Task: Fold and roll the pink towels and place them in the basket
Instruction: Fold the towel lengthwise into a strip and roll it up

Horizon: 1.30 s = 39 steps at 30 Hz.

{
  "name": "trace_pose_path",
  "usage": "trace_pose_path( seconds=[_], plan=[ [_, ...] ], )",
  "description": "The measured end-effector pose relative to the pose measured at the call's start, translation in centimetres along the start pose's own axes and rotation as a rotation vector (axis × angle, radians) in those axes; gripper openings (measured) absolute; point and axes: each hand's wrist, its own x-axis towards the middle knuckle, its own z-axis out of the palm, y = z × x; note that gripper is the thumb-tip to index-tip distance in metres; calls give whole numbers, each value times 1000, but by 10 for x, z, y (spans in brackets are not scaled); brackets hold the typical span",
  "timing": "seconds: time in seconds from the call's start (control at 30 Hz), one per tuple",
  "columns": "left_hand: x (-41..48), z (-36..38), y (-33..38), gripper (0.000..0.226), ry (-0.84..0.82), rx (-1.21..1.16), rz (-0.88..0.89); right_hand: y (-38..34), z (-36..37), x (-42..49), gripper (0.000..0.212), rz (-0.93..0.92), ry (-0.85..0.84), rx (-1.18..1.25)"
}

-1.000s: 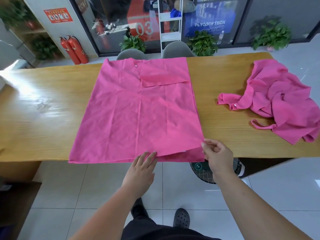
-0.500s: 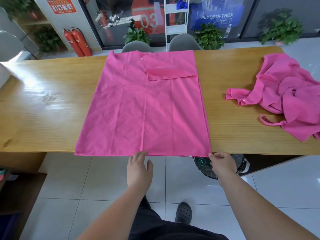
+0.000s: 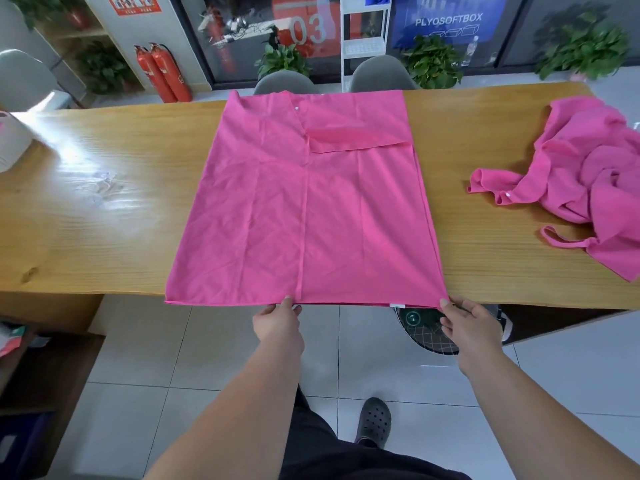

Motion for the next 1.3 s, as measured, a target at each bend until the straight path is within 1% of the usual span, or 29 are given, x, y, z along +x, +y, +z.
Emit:
trace_pose_path(
  seconds=[0.1, 0.2, 0.3, 0.37, 0.4, 0.43, 0.47, 0.53, 0.57, 0.6, 0.63, 0.67, 0.7, 0.77, 0.8, 0.87, 1.03, 1.17, 1.3],
  plan=[
    [4, -4, -7, 20, -15, 34, 0, 5, -7, 0, 24, 25, 33, -4],
    [3, -15, -20, 12, -33, 54, -62, 11, -11, 2, 27, 105, 47, -57],
    [5, -22, -22, 17, -59, 20, -122, 12, -12, 2, 23, 220, -1, -103],
    [8, -22, -16, 22, -90, 21, -113, 2, -6, 1, 23, 241, -27, -132],
    [8, -21, -13, 21, -101, 11, -95, -8, 0, -4, 21, 220, -42, -139],
    [7, -20, -9, 19, -108, -23, -68, -23, 9, -12, 18, 157, -59, -134],
    [6, -19, -6, 18, -115, -70, -33, -40, 18, -22, 13, 33, -79, -116],
    [0, -17, -1, 21, -135, -138, 33, -72, 33, -46, 7, -337, -120, -117],
    [-2, -16, -1, 22, -141, -153, 50, -80, 36, -54, 7, -476, -124, -135],
    [-4, -16, -1, 23, -141, -153, 55, -79, 35, -55, 8, -513, -106, -152],
    [-4, -16, -4, 22, -142, -144, 52, -72, 32, -51, 9, -467, -63, -178],
    [-4, -17, -7, 22, -143, -120, 43, -58, 24, -41, 11, -354, -3, -210],
    [-4, -18, -11, 21, -146, -86, 27, -41, 16, -31, 13, -202, 45, -245],
    [-5, -22, -19, 23, -139, -1, -25, -7, -1, -17, 16, 82, 51, -227],
    [-6, -24, -22, 24, -133, 36, -54, 4, -8, -13, 17, 159, 46, -197],
    [-5, -30, -28, 24, -154, 85, -99, 17, -16, -10, 20, 205, 35, -150],
    [-3, -47, -30, 24, -205, 134, -158, 16, -12, -17, 25, 219, 32, 47],
    [-1, -57, -21, 21, -229, 114, -173, 24, -1, -24, 37, 273, -61, 114],
    [14, -73, -5, 21, -214, 62, -192, 37, 21, -36, 33, 331, -115, 172]
  ],
)
